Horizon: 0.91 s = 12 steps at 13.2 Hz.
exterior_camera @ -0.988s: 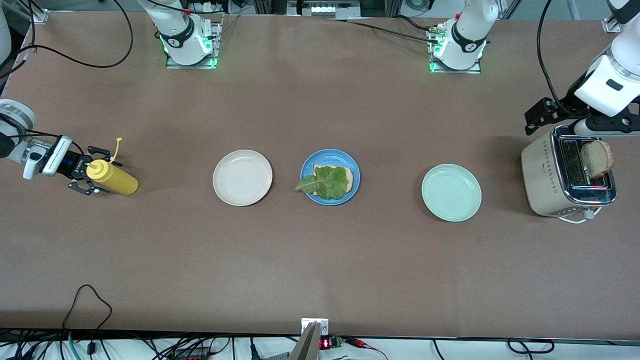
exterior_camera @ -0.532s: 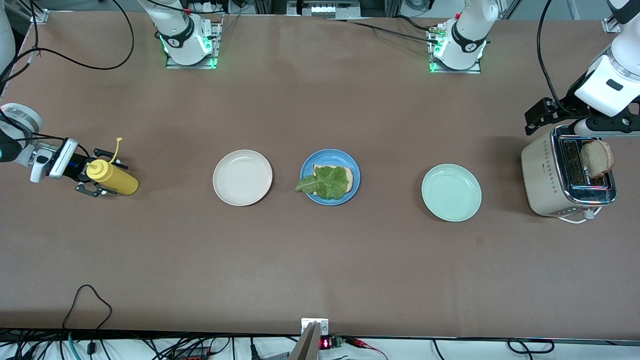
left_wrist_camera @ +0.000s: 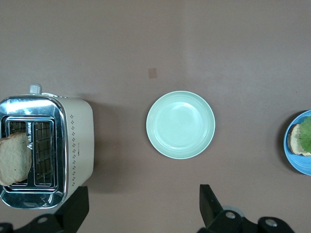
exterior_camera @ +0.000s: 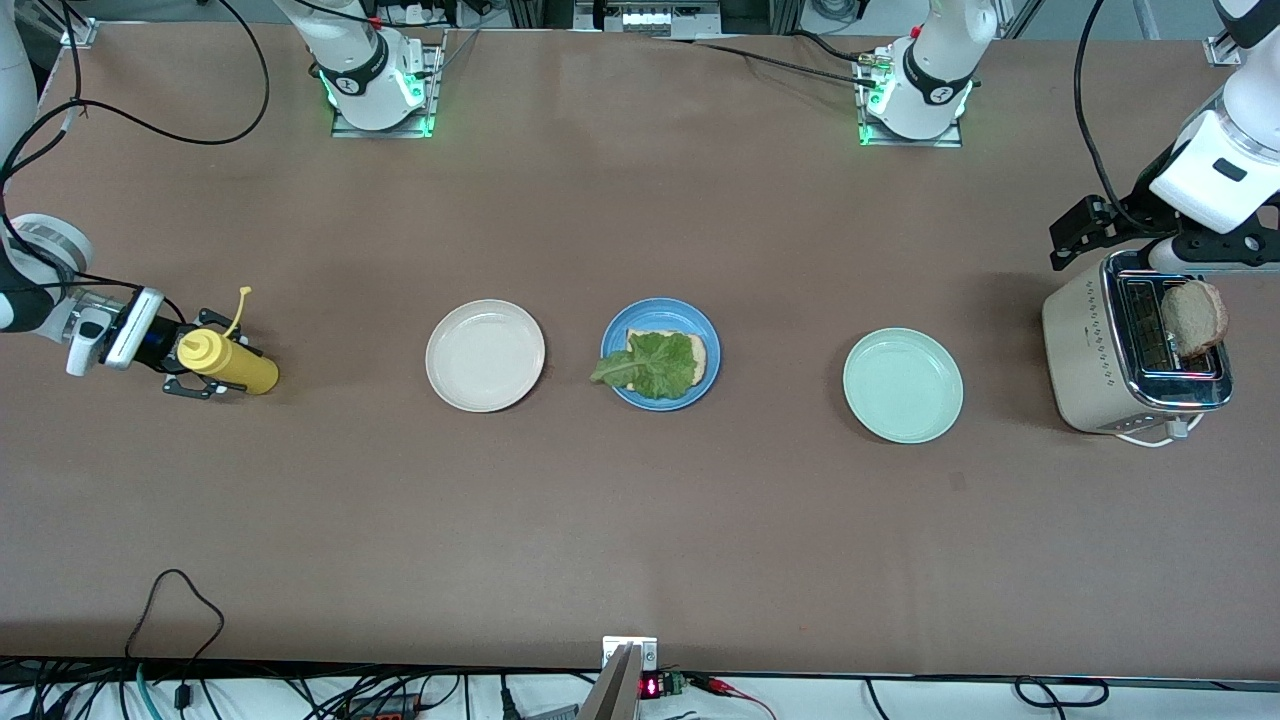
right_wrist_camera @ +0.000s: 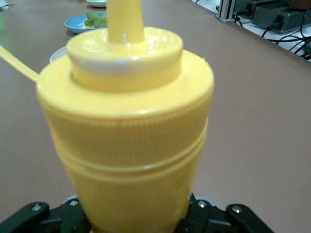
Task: Make sandwich in blue plate with both arms
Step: 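Lift the mustard bottle and tilt it over the blue plate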
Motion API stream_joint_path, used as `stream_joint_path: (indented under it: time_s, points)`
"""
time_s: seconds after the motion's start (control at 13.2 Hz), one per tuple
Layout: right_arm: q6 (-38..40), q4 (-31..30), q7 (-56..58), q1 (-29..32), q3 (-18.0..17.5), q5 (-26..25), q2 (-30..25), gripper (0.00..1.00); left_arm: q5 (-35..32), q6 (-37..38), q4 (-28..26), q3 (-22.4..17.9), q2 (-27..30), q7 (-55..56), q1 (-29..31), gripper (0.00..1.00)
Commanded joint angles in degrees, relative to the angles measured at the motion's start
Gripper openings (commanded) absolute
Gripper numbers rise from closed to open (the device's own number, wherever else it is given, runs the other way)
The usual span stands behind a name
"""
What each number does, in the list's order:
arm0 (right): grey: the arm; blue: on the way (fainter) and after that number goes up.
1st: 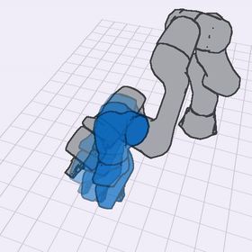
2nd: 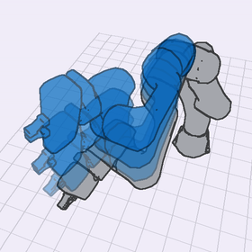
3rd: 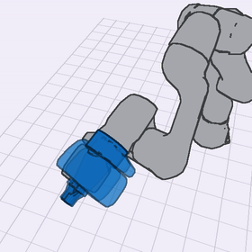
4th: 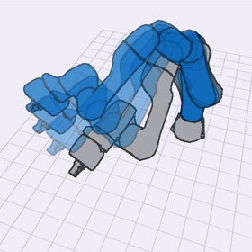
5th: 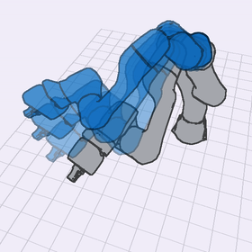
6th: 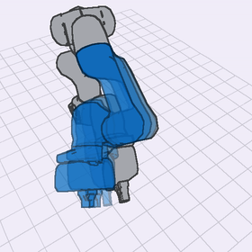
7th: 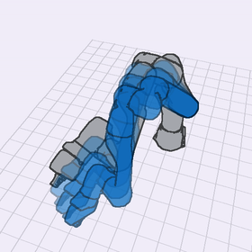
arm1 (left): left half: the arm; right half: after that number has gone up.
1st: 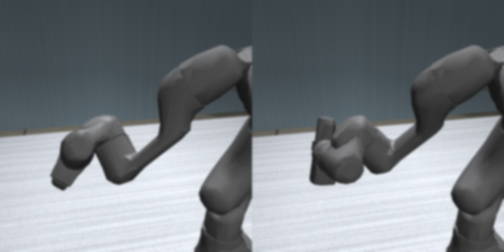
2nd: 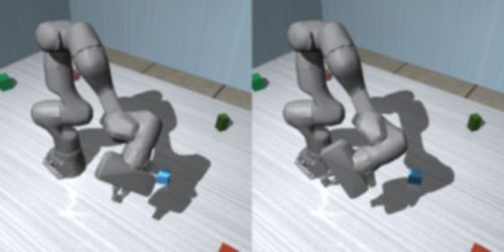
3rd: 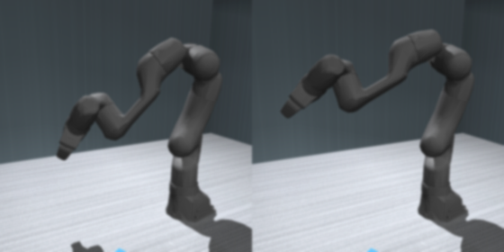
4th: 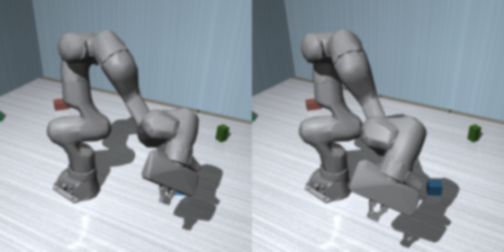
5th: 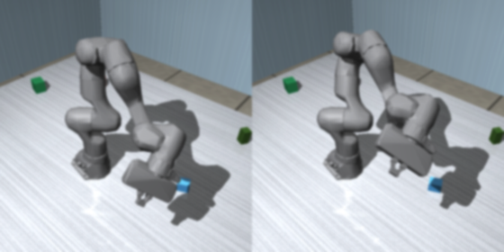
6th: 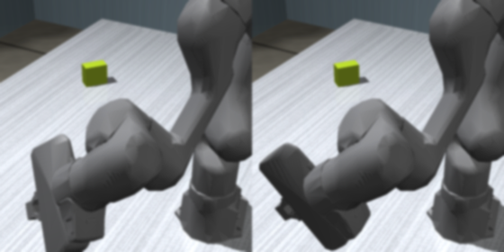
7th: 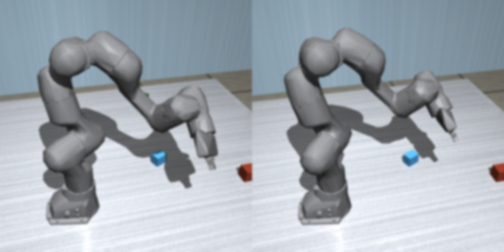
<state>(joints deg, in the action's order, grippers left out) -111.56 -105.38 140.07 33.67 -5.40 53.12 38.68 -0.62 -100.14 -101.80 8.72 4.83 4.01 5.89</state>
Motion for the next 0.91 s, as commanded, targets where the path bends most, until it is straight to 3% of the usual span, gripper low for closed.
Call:
stream_joint_path:
  time_s: [0.0,0.38,0.61,0.84]
  points:
    - [-3.2,1.0,-4.0,-3.3,-0.8,0.6,-1.6,0.0,0.6,0.1,0.7,0.3,0.0,-1.1,0.3,1.0]
    - [-8.8,0.9,-17.1,-10.5,-0.9,-4.2,-9.4,0.0,0.6,0.1,0.7,0.2,0.0,-1.1,0.3,1.0]
    - [-9.9,0.8,-28.8,-15.5,-0.8,-11.6,-13.9,0.0,0.7,0.2,0.7,0.2,0.0,-1.0,0.4,1.0]
    - [-11.6,0.2,-42.5,-22.2,-0.9,-22.9,-17.9,0.0,0.7,0.2,0.6,0.2,0.0,-0.5,0.4,1.0]
